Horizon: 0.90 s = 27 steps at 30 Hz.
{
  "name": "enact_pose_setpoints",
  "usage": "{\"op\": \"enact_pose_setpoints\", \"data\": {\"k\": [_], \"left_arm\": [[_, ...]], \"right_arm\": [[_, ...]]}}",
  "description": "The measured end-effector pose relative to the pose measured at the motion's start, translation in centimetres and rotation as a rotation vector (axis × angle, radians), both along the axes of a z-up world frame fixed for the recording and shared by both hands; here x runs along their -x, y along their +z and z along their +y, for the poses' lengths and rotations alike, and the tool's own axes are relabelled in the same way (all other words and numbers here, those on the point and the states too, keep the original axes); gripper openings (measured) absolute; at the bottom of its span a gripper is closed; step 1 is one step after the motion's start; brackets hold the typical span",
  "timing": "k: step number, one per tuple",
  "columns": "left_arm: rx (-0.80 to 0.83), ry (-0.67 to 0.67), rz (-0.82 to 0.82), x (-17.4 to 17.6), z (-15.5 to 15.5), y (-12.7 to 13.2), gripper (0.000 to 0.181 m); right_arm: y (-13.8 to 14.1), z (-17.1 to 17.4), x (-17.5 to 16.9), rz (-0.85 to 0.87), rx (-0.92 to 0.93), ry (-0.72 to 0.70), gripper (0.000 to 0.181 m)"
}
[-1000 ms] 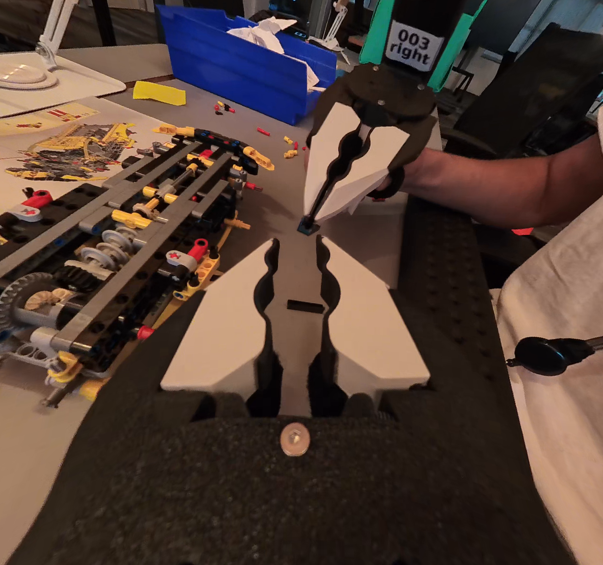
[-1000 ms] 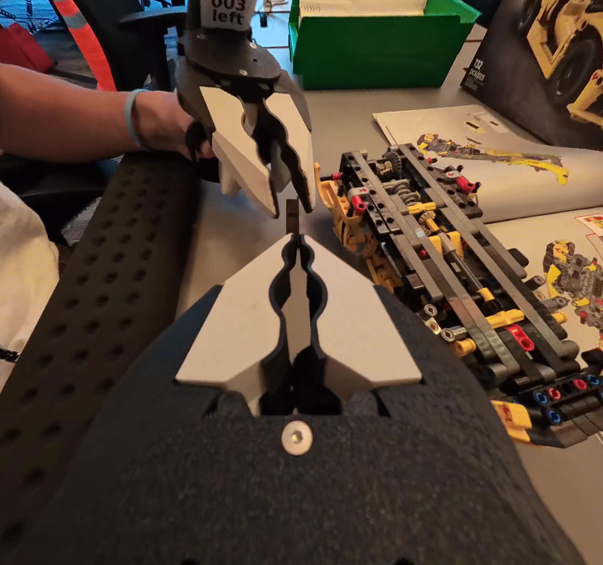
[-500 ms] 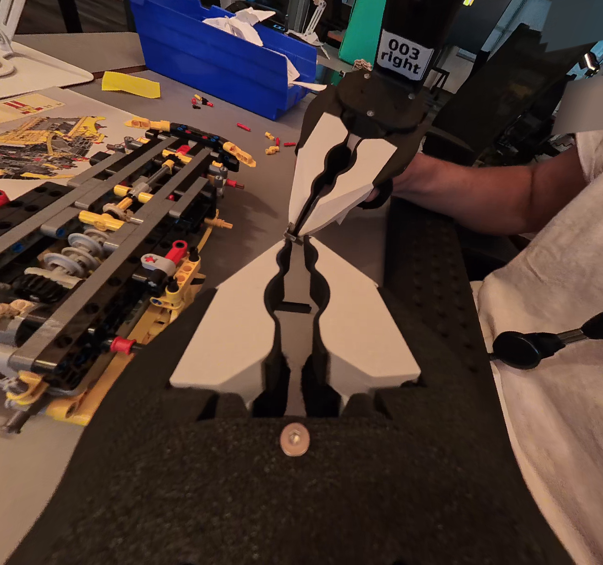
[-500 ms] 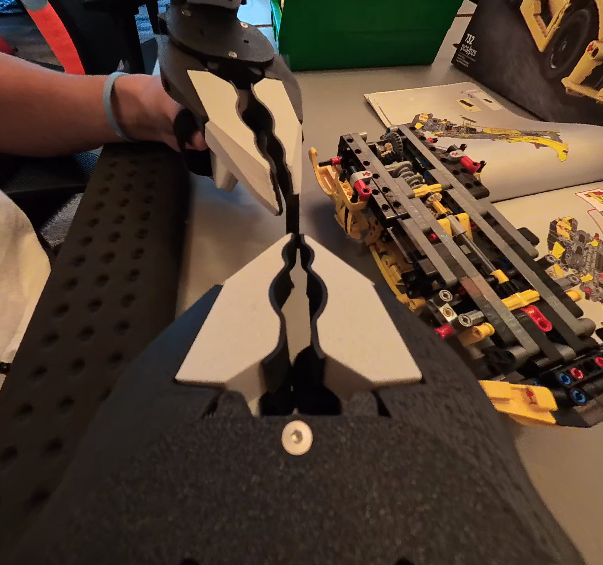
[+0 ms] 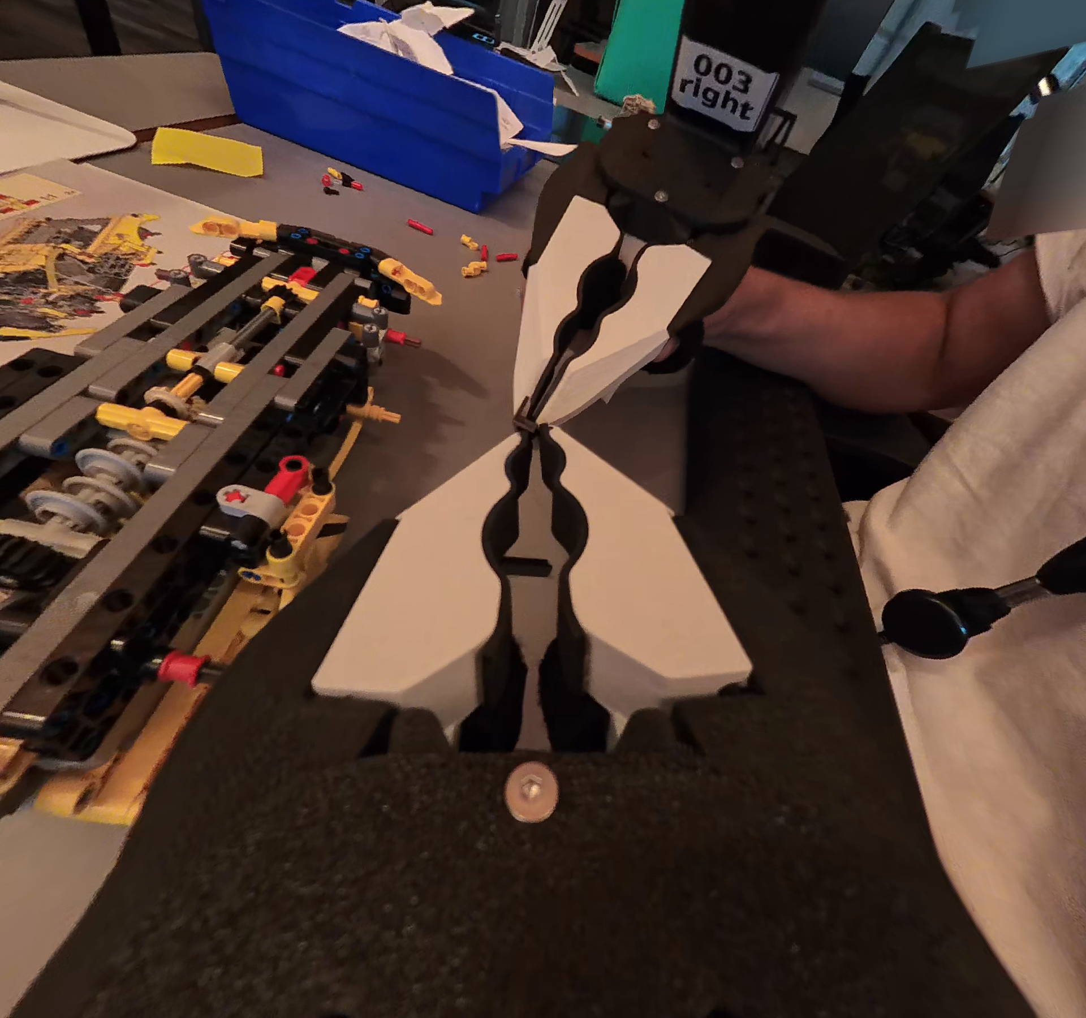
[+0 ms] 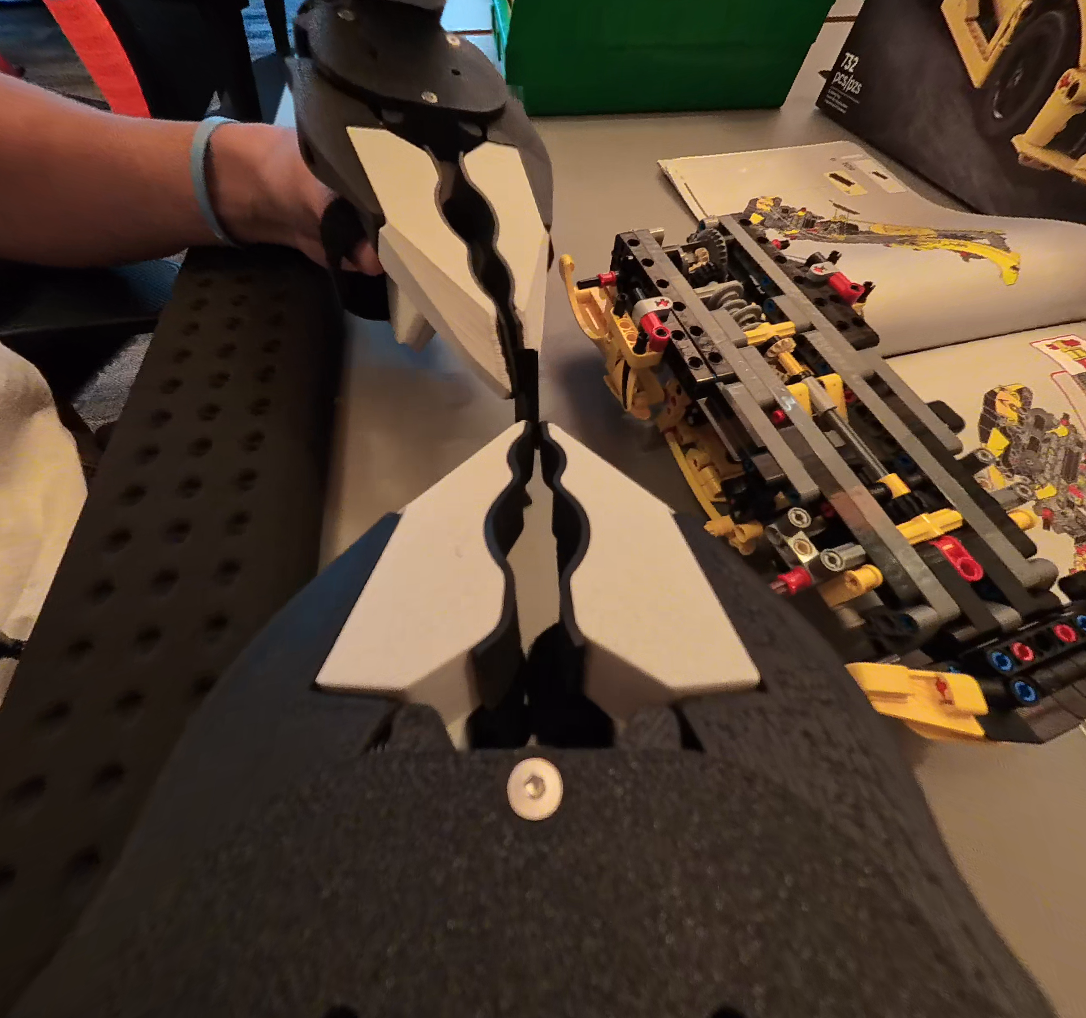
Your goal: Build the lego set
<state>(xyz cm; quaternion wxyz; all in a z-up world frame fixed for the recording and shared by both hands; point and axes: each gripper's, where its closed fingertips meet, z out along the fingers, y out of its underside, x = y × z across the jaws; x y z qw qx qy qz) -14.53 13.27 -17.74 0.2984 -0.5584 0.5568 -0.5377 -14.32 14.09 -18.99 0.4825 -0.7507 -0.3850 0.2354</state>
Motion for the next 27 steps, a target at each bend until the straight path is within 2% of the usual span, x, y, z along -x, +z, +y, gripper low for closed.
{"op": "enact_pose_setpoints", "data": {"k": [16, 24, 27], "left_arm": [[-0.132, 0.023, 0.035, 0.7, 0.1, -0.8, 0.002], [-0.133, 0.039, 0.054, 0.6, 0.4, -1.2, 0.003], [-0.120, 0.101, 0.032, 0.8, 1.7, -0.7, 0.021]], "right_arm": [[-1.0, 0.3, 0.9, 0.000, 0.027, 0.020, 0.000], [-1.6, 0.4, 0.5, -0.047, 0.043, 0.005, 0.000], [-4.2, 0.1, -1.0, -0.173, 0.163, -0.024, 0.000]]}}
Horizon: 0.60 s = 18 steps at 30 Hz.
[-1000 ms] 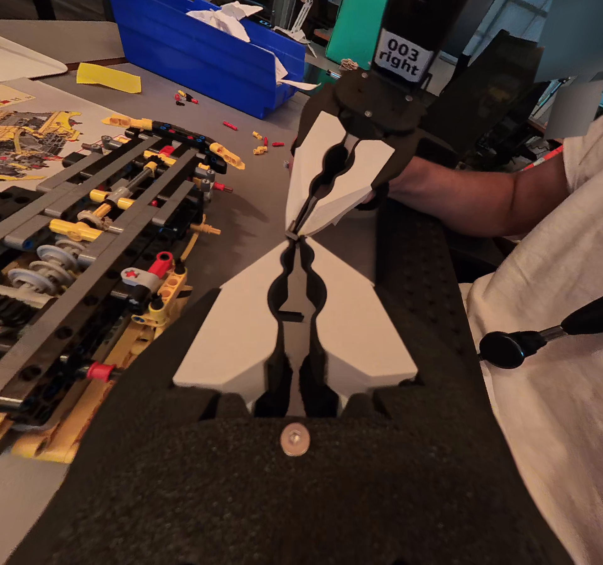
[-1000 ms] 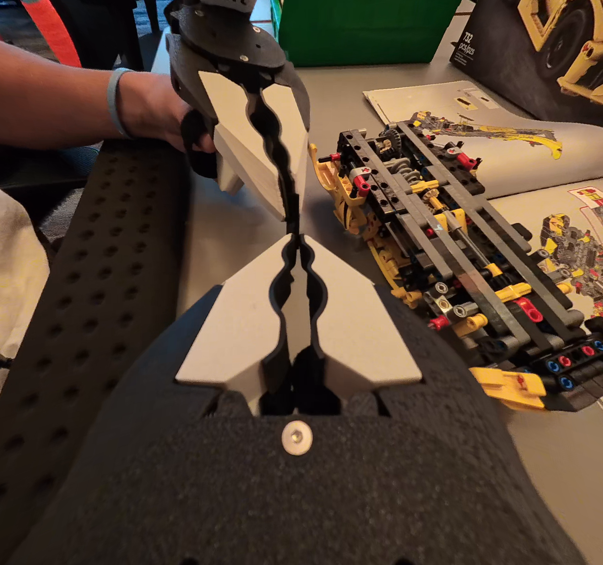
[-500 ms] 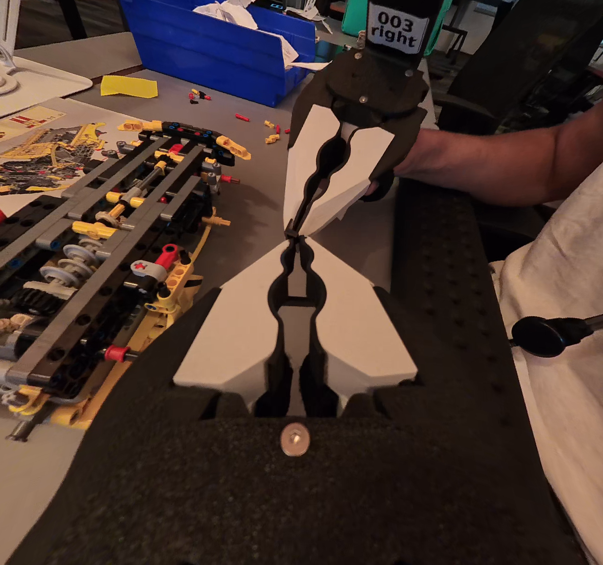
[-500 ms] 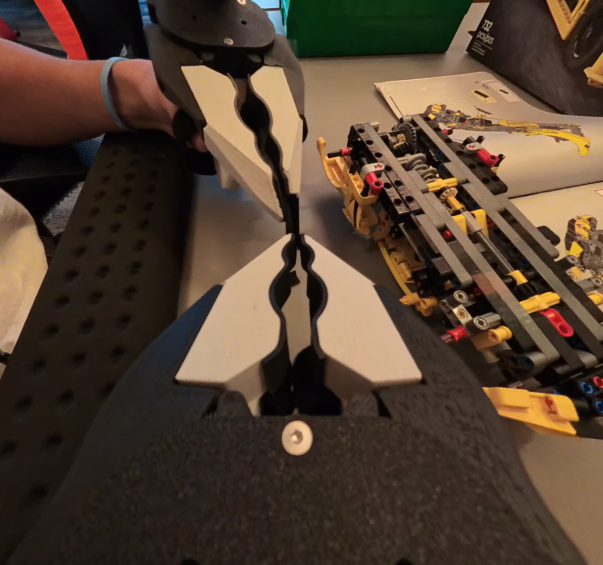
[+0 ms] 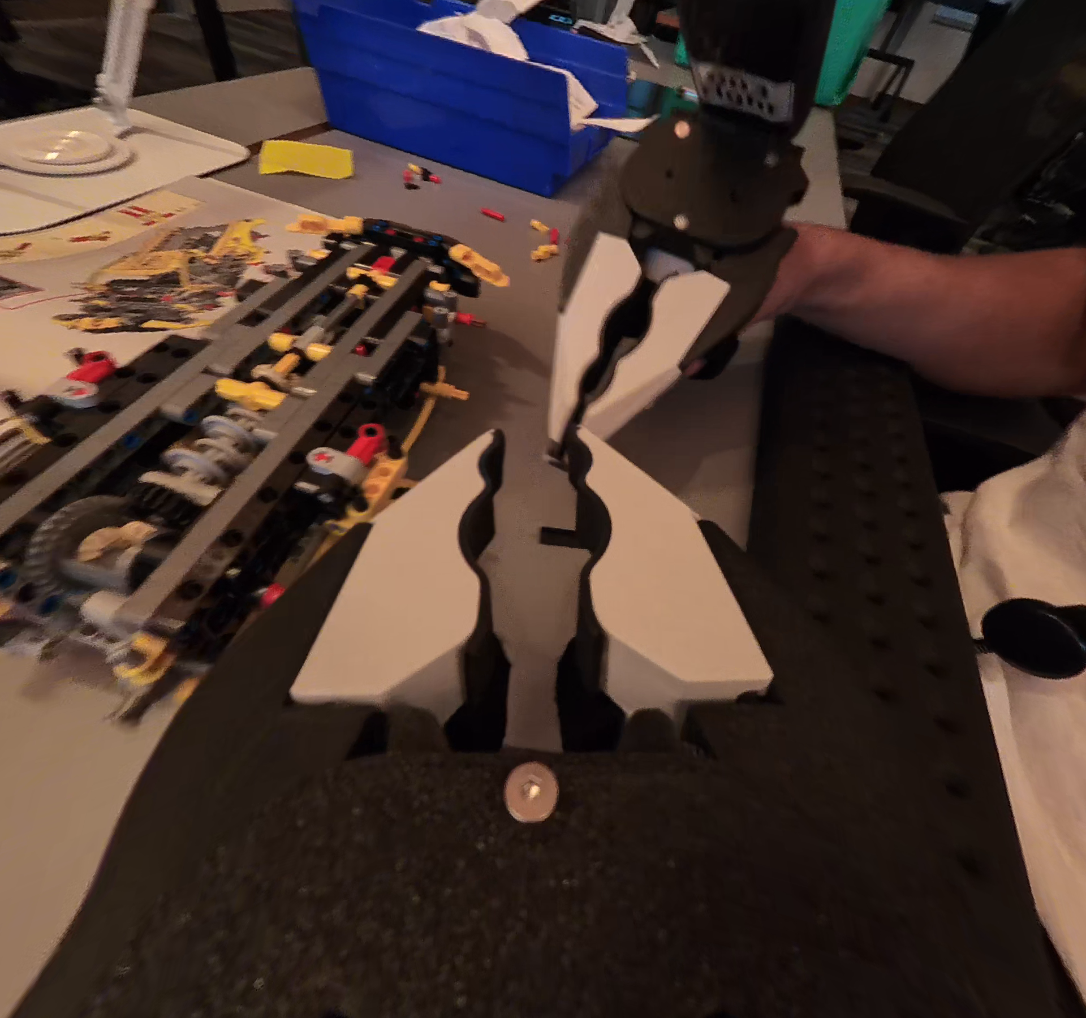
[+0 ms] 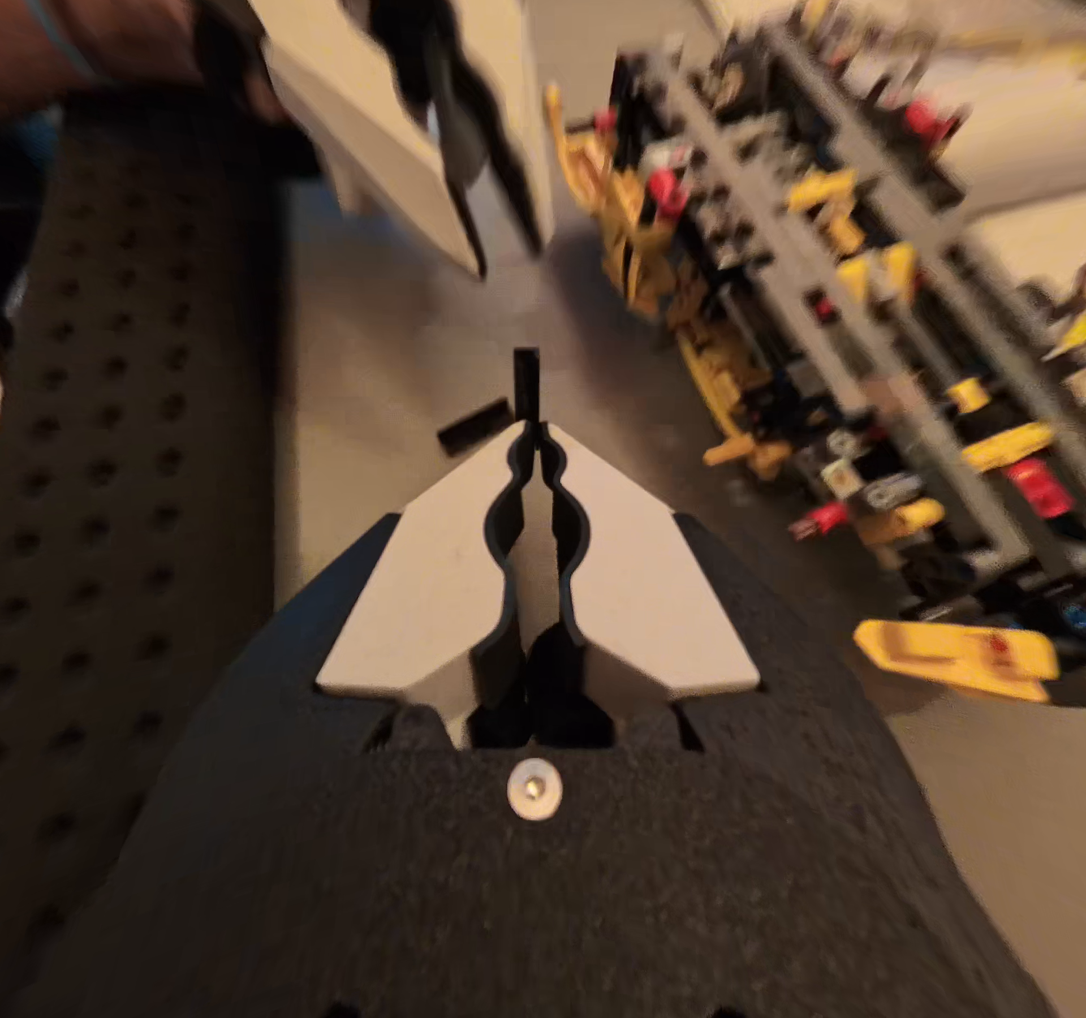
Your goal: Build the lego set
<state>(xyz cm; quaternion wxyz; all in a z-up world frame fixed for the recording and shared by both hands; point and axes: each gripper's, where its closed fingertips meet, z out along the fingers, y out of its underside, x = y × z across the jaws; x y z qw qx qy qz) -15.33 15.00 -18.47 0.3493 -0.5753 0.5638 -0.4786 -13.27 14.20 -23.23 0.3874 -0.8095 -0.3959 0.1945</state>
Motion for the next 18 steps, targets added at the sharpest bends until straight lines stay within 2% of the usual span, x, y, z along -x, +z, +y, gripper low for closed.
{"op": "enact_pose_setpoints", "data": {"k": [3, 6, 9, 11, 15, 18], "left_arm": [[0.002, 0.071, -0.007, 0.4, 2.3, 0.9, 0.031], [-0.098, 0.111, 0.030, 0.7, 5.0, 2.3, 0.037], [-0.238, 0.028, 0.218, 0.3, 6.9, 1.8, 0.064], [-0.310, -0.044, 0.362, -0.5, 8.3, 0.9, 0.091], [-0.325, -0.233, 0.547, -3.2, 8.8, -0.2, 0.097], [-0.325, -0.323, 0.721, -4.3, 9.0, -2.1, 0.098]], "right_arm": [[-3.0, -1.5, -0.7, -0.068, 0.179, 0.029, 0.001], [-2.8, -1.6, -0.9, -0.067, 0.193, 0.025, 0.001], [-2.8, -1.4, -1.5, -0.105, 0.158, 0.029, 0.028], [-1.9, -0.7, -2.3, -0.071, 0.139, -0.023, 0.037], [1.8, -0.2, -4.3, 0.145, 0.107, -0.159, 0.047], [4.1, 1.3, -8.4, 0.217, -0.019, -0.371, 0.045]]}}
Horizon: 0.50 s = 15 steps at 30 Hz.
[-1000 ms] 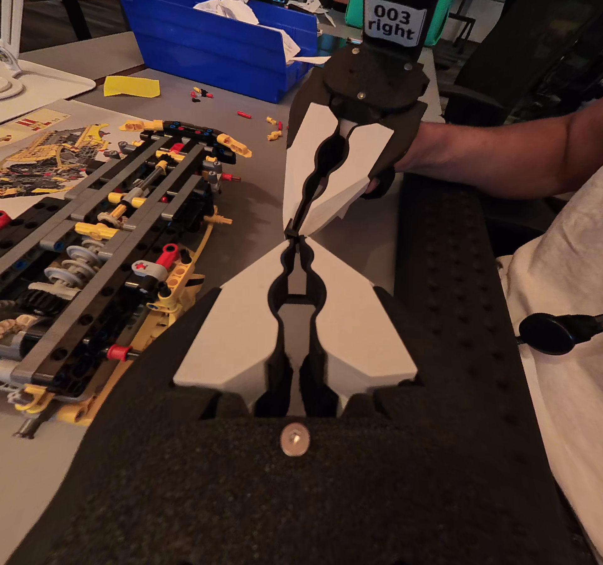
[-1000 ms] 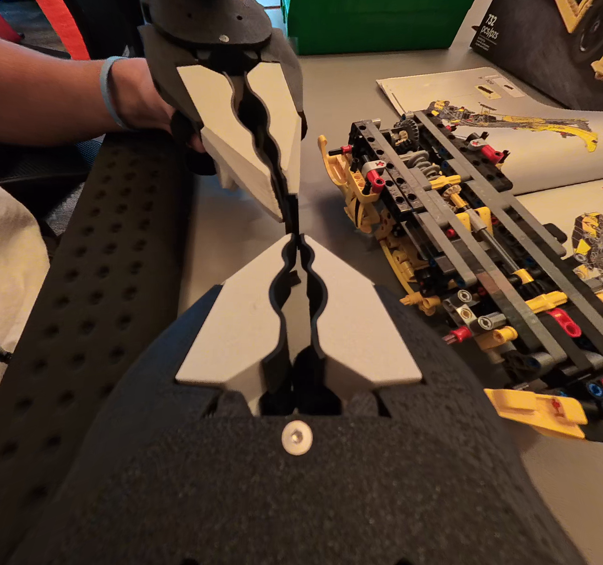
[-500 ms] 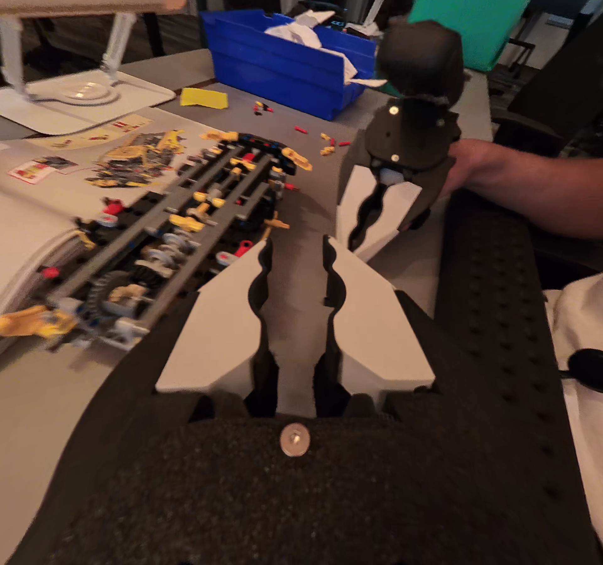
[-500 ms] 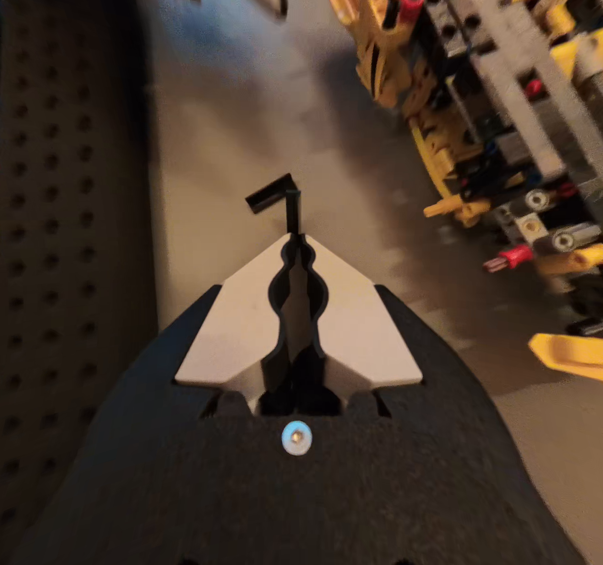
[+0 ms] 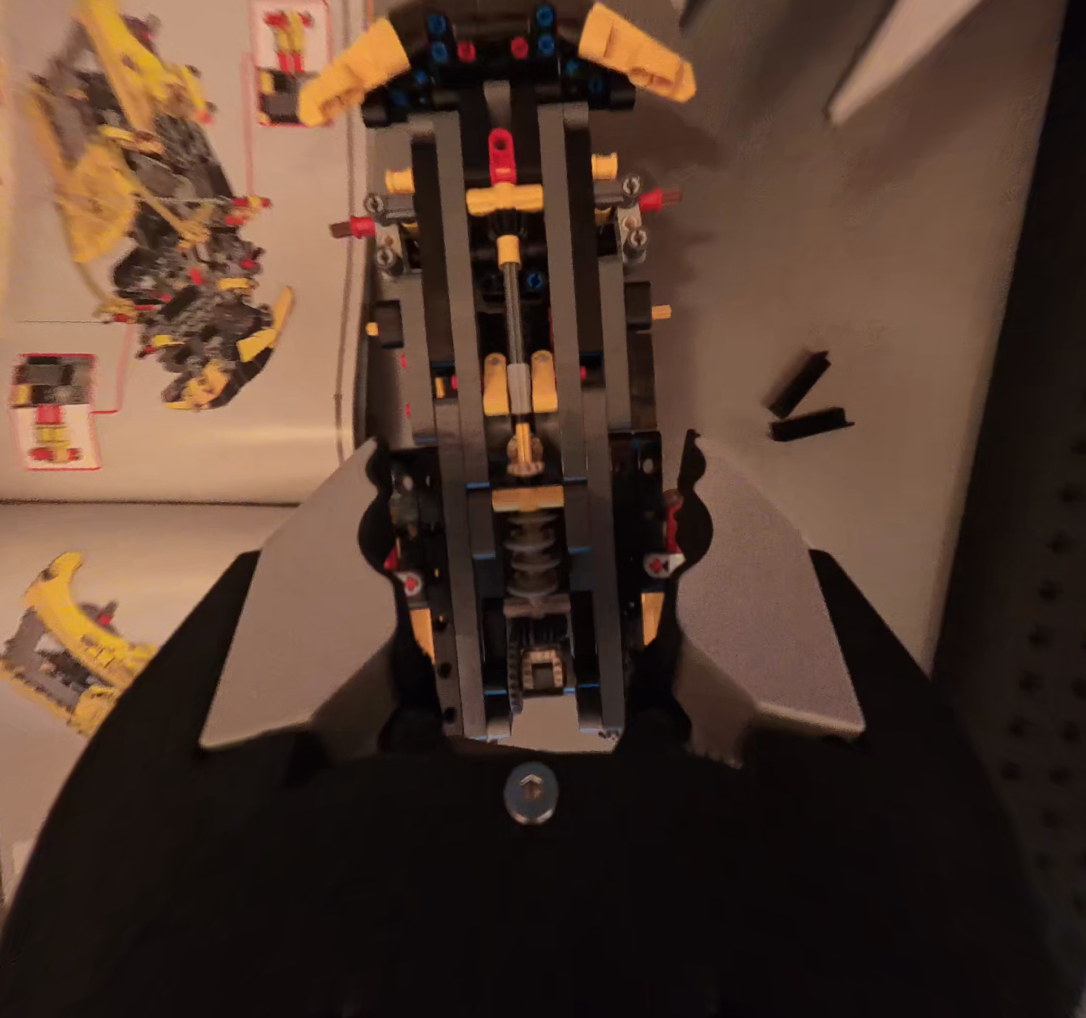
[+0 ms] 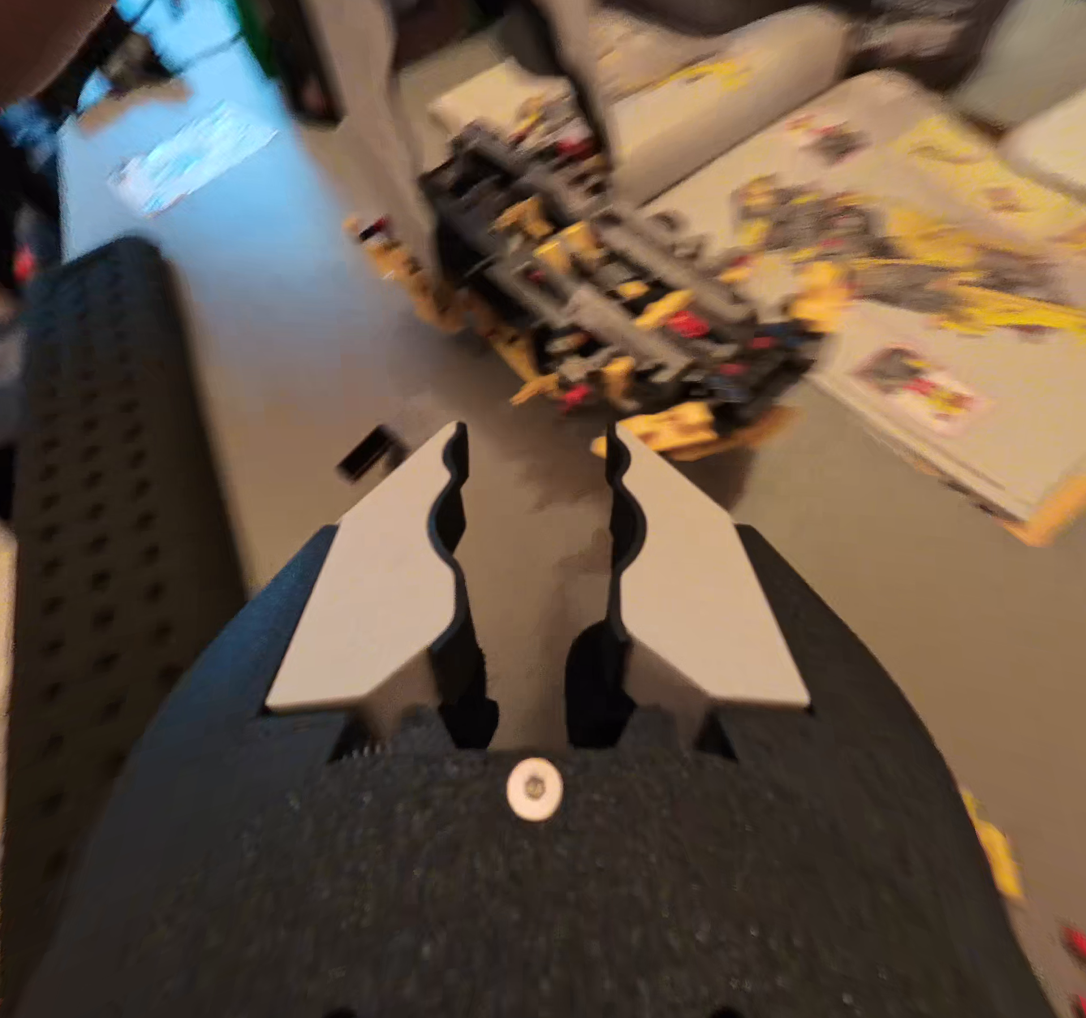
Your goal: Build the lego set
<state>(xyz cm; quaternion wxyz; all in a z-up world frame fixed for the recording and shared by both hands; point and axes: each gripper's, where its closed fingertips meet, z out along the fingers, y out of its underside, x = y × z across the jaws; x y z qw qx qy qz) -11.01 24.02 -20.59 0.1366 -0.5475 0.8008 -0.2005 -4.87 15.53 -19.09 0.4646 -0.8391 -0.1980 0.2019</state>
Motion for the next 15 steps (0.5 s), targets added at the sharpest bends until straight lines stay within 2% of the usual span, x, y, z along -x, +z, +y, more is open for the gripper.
{"op": "enact_pose_setpoints", "data": {"k": [1, 3, 6, 9, 12, 15], "left_arm": [[0.022, -0.008, 0.049, -0.3, -0.2, -0.4, 0.098], [0.104, -0.003, 0.111, -0.8, -0.8, -0.3, 0.097], [0.159, 0.030, 0.155, -1.3, -0.5, -0.2, 0.088], [0.165, 0.054, 0.206, -1.4, -0.1, -1.0, 0.084], [0.175, 0.058, 0.246, -1.0, -0.4, -1.5, 0.083], [0.172, 0.078, 0.256, -0.5, -0.2, -1.0, 0.082]], "right_arm": [[0.4, 0.7, -1.6, 0.027, -0.028, -0.087, 0.049], [0.0, 2.0, -4.1, 0.098, -0.004, -0.230, 0.068], [-2.1, 3.3, -3.6, 0.238, 0.154, -0.226, 0.093], [-3.2, 4.4, -2.9, 0.298, 0.248, -0.220, 0.092], [-3.1, 5.2, -2.2, 0.439, 0.326, -0.209, 0.082], [-0.6, 5.7, -2.4, 0.575, 0.308, -0.217, 0.066]]}}
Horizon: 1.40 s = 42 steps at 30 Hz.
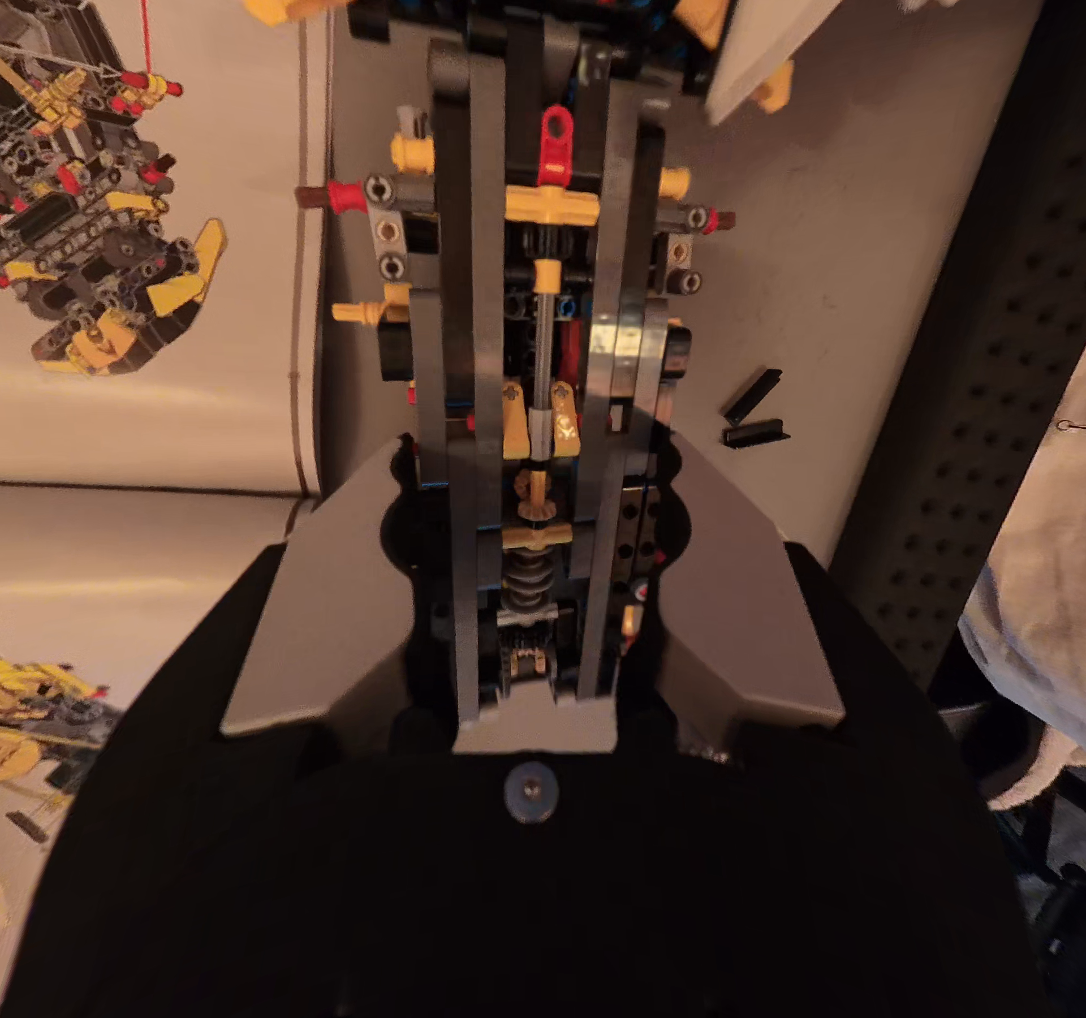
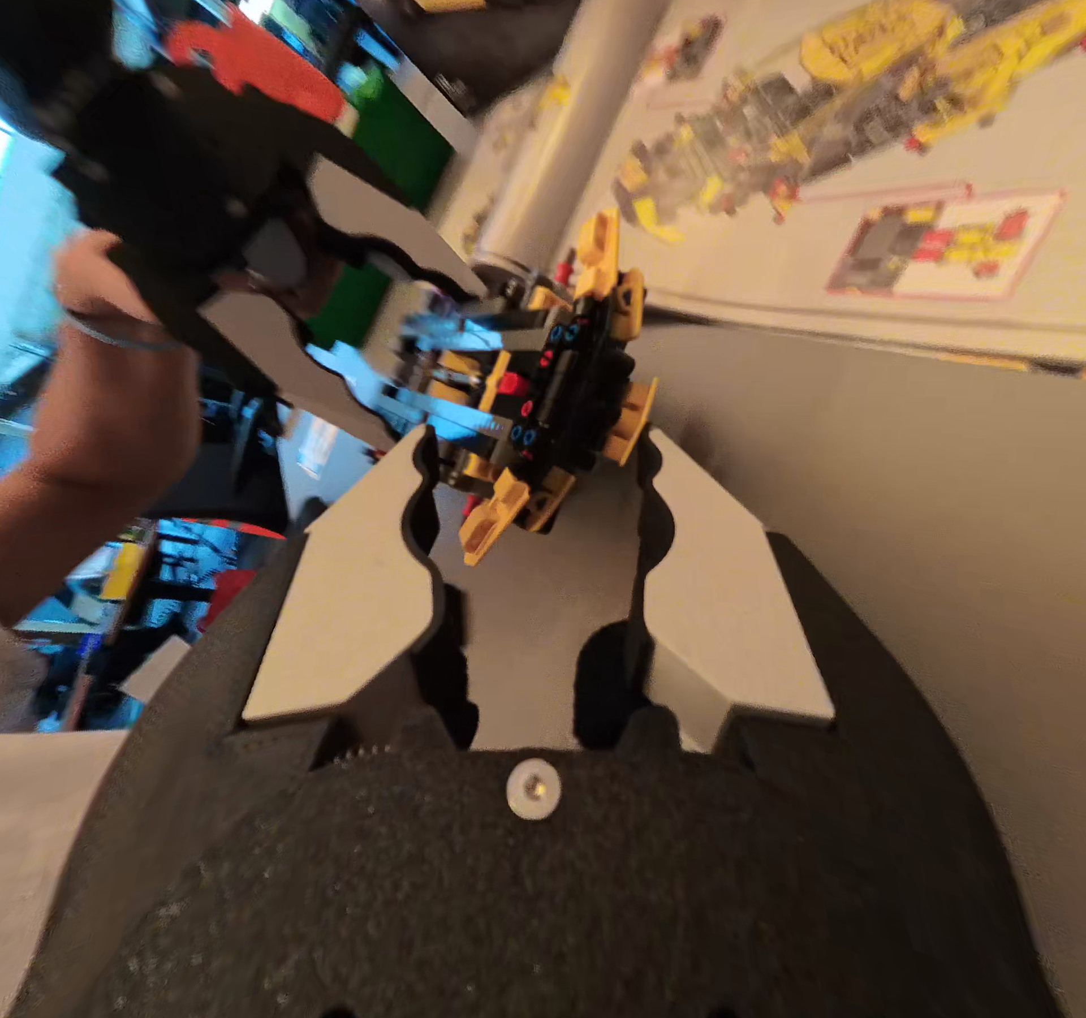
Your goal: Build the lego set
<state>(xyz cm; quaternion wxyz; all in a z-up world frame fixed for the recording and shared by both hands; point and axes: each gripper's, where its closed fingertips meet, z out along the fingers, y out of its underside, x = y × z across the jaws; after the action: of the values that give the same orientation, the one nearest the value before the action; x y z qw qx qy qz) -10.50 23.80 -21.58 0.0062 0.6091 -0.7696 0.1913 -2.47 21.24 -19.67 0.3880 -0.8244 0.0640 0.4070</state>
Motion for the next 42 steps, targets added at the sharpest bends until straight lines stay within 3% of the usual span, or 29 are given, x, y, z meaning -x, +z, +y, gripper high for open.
{"op": "enact_pose_setpoints", "data": {"k": [2, 6, 11, 15, 19, 25, 30, 37, 40, 42], "left_arm": [[0.005, 0.020, -0.043, 0.4, 0.1, 0.9, 0.081], [0.065, 0.090, -0.188, 1.8, 0.3, 3.4, 0.081], [0.101, 0.206, -0.400, 5.1, 1.1, 6.3, 0.081], [0.115, 0.327, -0.597, 7.9, 1.8, 7.7, 0.080], [0.145, 0.442, -0.800, 10.8, 2.2, 8.2, 0.080], [0.158, 0.547, -0.960, 14.6, 1.9, 7.7, 0.080], [0.153, 0.567, -0.985, 16.3, 1.4, 6.8, 0.080], [0.132, 0.583, -1.015, 17.1, 0.7, 6.0, 0.078], [0.131, 0.605, -1.025, 17.5, 0.8, 5.5, 0.063], [0.117, 0.603, -1.028, 17.6, 0.6, 5.0, 0.063]], "right_arm": [[3.3, 0.3, 0.4, 0.031, -0.089, -0.005, 0.064], [8.2, 1.2, 2.8, -0.087, -0.205, 0.074, 0.069], [14.5, 3.1, 8.4, -0.119, -0.342, 0.235, 0.062], [17.5, 4.5, 14.1, -0.189, -0.390, 0.392, 0.058], [18.6, 4.9, 20.3, -0.248, -0.412, 0.551, 0.060], [17.1, 3.9, 26.3, -0.329, -0.434, 0.730, 0.064], [17.1, 4.0, 23.7, -0.327, -0.539, 0.650, 0.062], [7.6, 1.6, 19.3, -0.381, -0.507, 0.608, 0.057], [5.1, -0.4, 19.1, -0.390, -0.527, 0.594, 0.055], [3.8, -0.8, 18.5, -0.434, -0.537, 0.550, 0.053]]}}
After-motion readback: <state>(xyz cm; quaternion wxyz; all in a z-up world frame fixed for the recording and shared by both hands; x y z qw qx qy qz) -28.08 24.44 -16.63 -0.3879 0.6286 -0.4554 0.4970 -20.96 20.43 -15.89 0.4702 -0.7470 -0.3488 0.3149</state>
